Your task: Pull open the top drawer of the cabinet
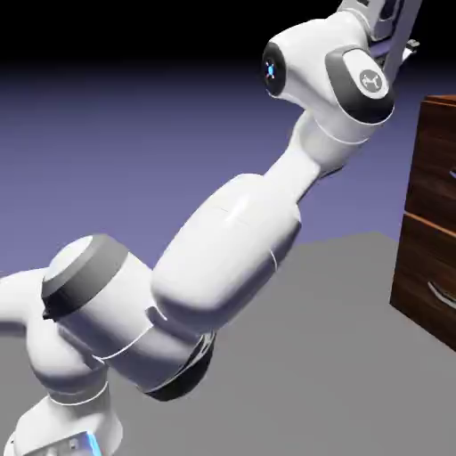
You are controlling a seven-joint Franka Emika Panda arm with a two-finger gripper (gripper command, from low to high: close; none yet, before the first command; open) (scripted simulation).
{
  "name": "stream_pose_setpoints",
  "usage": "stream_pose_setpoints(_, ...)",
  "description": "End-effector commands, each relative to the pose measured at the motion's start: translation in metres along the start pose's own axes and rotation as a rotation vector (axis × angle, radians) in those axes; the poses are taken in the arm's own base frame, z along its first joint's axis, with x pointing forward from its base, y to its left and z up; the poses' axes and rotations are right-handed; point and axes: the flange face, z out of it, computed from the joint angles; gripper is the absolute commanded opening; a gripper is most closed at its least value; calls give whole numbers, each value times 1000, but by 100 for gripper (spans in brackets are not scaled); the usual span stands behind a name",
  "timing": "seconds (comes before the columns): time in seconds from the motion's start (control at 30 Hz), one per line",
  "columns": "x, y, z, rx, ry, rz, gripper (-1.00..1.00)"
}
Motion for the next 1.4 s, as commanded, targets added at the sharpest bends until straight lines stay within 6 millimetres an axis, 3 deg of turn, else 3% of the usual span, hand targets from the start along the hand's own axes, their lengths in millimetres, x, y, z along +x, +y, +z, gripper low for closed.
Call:
stream_pose_setpoints(0.0,-16,-5,13,-6,-14,-19,0)
stream_pose_setpoints(0.2,-116,-64,87,-13,-111,-157,0)
stream_pose_setpoints(0.3,-168,-110,120,1,-163,-245,0)
stream_pose_setpoints(0.43,-237,-187,152,39,-225,-386,0)
stream_pose_setpoints(0.47,-245,-197,159,45,-232,-403,0)
stream_pose_setpoints(0.77,-256,-197,204,44,-231,-403,0)
stream_pose_setpoints(0.8,-256,-197,204,44,-231,-403,-100)
stream_pose_setpoints(0.83,-256,-197,204,44,-231,-403,-100)
stream_pose_setpoints(1.1,-247,-197,164,44,-231,-403,-100)
stream_pose_setpoints(1.37,-234,-197,111,44,-231,-403,-100)
